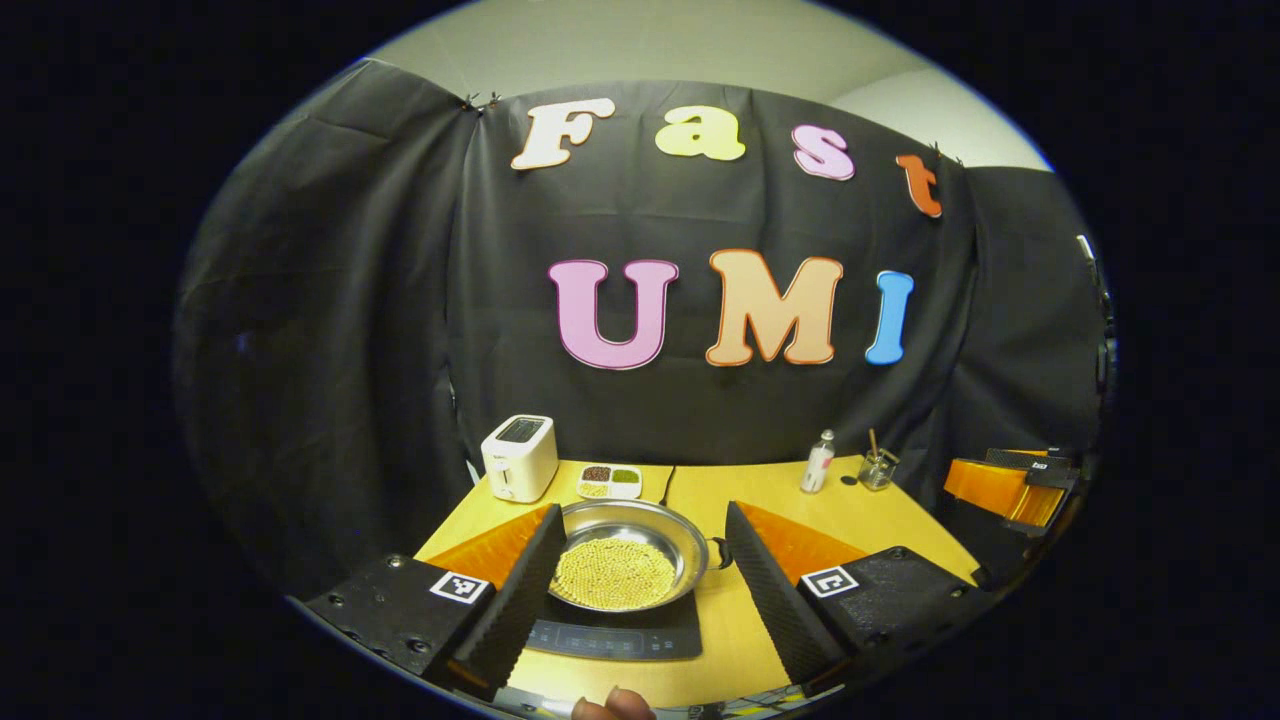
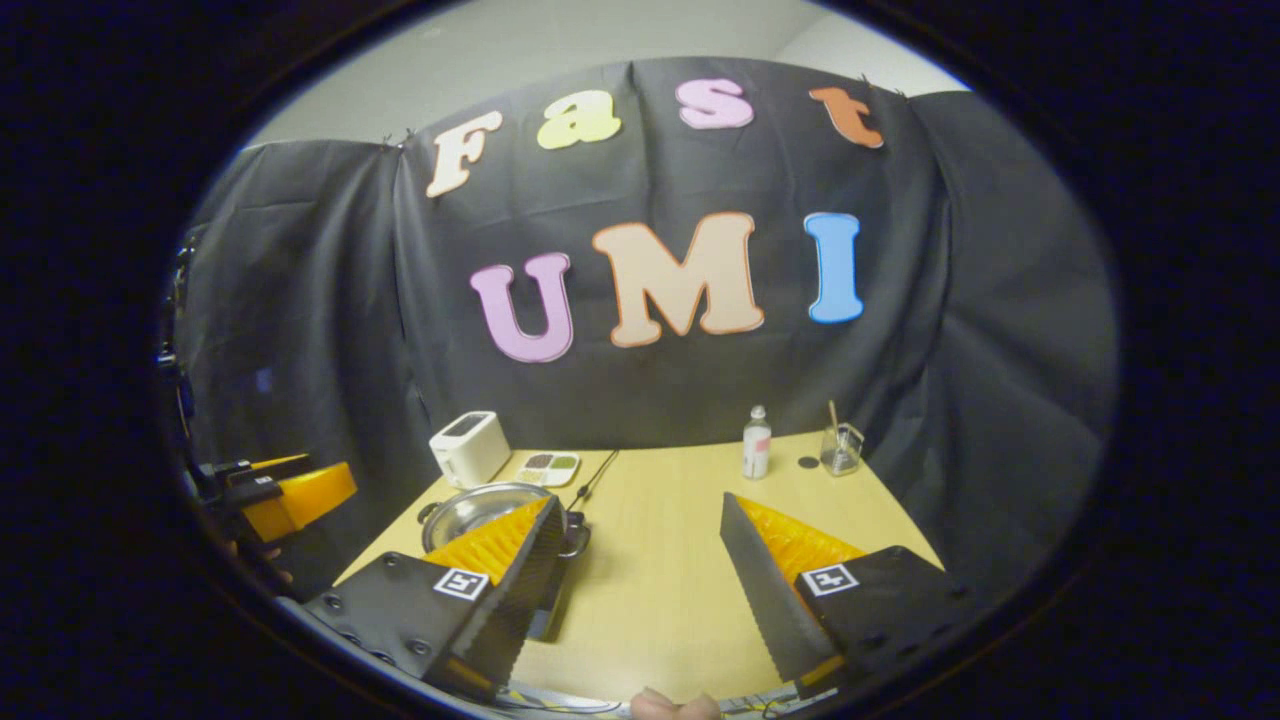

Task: First push the handle of the pot to place it horizontally, then grasp the pot with both hands and set it on the induction cooktop.

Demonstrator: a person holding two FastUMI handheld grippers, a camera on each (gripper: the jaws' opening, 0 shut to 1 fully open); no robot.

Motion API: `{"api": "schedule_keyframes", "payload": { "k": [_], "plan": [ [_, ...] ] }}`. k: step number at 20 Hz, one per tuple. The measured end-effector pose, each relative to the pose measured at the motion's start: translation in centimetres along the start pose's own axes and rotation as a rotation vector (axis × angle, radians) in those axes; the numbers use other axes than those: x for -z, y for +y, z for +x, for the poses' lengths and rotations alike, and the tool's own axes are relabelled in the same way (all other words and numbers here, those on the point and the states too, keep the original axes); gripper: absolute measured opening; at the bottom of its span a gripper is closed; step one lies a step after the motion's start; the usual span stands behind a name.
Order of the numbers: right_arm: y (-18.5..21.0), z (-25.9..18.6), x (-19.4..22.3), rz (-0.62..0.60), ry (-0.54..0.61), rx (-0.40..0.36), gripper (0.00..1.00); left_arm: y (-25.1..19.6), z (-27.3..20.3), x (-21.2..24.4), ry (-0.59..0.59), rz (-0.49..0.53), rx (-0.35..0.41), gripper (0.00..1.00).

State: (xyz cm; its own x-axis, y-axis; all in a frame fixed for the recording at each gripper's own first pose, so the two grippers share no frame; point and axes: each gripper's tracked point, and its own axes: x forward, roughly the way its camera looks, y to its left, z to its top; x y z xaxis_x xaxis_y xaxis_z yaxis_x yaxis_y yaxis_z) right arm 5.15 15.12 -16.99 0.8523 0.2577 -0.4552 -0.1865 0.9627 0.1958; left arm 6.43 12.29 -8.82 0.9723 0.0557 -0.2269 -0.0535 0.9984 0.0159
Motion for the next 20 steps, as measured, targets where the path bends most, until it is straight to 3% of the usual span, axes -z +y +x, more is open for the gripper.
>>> {"api": "schedule_keyframes", "payload": {
  "k": [2, 3, 6, 10, 12, 16, 20],
  "plan": [
    [-0.7, -1.4, -2.9, -0.034, -0.075, 0.008, 0.97, -0.7, -0.9, -1.9, -0.036, -0.009, 0.014, 0.96],
    [-0.5, -2.6, -4.1, -0.043, -0.103, 0.004, 0.93, -0.9, -1.4, -2.7, -0.048, 0.003, 0.015, 0.96],
    [0.0, -5.1, -7.5, -0.034, -0.171, -0.022, 0.93, -2.5, -2.9, -7.1, -0.152, 0.031, 0.024, 0.94],
    [-1.8, -7.3, -9.0, -0.049, -0.182, -0.027, 0.97, -7.2, -4.9, -10.3, -0.214, 0.037, 0.06, 0.93],
    [-4.1, -8.7, -10.1, -0.067, -0.205, -0.001, 0.94, -10.3, -5.5, -11.5, -0.244, 0.029, 0.095, 0.93],
    [-8.2, -10.2, -10.3, -0.045, -0.206, 0.028, 0.97, -14.9, -6.0, -11.6, -0.226, 0.03, 0.146, 0.93],
    [-11.9, -11.4, -11.0, -0.02, -0.221, 0.048, 0.97, -17.3, -5.8, -11.8, -0.219, 0.036, 0.164, 0.93]
  ]
}}
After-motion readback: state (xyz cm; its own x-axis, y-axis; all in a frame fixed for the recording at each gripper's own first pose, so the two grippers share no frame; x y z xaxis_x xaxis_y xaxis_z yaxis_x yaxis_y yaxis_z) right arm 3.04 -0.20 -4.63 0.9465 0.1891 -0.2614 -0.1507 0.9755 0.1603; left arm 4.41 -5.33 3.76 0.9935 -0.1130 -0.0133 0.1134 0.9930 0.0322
